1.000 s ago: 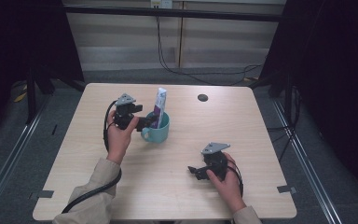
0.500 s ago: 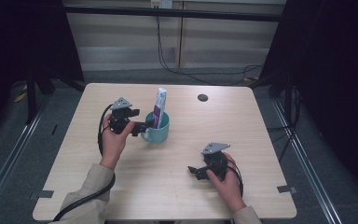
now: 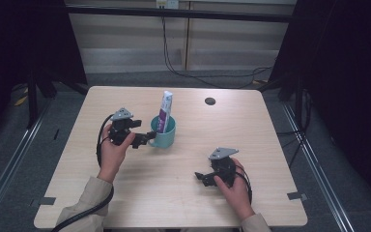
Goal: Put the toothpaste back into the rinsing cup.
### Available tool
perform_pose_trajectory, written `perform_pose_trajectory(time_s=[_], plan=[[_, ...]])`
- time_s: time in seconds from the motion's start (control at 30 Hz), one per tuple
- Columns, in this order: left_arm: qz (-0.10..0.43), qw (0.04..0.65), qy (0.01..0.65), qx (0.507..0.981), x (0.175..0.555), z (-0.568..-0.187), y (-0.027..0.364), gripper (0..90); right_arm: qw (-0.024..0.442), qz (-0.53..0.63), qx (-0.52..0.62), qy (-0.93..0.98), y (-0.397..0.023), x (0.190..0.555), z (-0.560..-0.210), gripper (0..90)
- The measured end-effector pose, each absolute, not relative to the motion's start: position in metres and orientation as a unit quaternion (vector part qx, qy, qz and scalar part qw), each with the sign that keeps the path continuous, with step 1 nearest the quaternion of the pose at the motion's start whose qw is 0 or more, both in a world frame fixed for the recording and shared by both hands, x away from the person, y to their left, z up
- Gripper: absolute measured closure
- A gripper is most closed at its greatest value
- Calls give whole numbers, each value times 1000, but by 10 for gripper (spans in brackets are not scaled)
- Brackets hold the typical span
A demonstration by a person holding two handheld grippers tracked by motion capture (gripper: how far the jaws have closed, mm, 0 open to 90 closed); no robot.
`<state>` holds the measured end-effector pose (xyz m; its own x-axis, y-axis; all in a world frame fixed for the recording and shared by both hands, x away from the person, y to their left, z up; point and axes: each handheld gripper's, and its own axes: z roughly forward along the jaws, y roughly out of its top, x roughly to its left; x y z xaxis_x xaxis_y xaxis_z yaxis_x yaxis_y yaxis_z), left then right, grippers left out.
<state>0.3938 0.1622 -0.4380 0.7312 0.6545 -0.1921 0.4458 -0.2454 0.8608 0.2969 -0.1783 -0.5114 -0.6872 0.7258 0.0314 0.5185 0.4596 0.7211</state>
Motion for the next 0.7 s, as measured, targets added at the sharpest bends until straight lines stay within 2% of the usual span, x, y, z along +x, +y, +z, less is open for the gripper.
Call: perform_pose_trajectory(time_s=[0.7], plan=[[81,483,349,799,381,-462,172,154,142,366,369,842,-178,297,-511,132]])
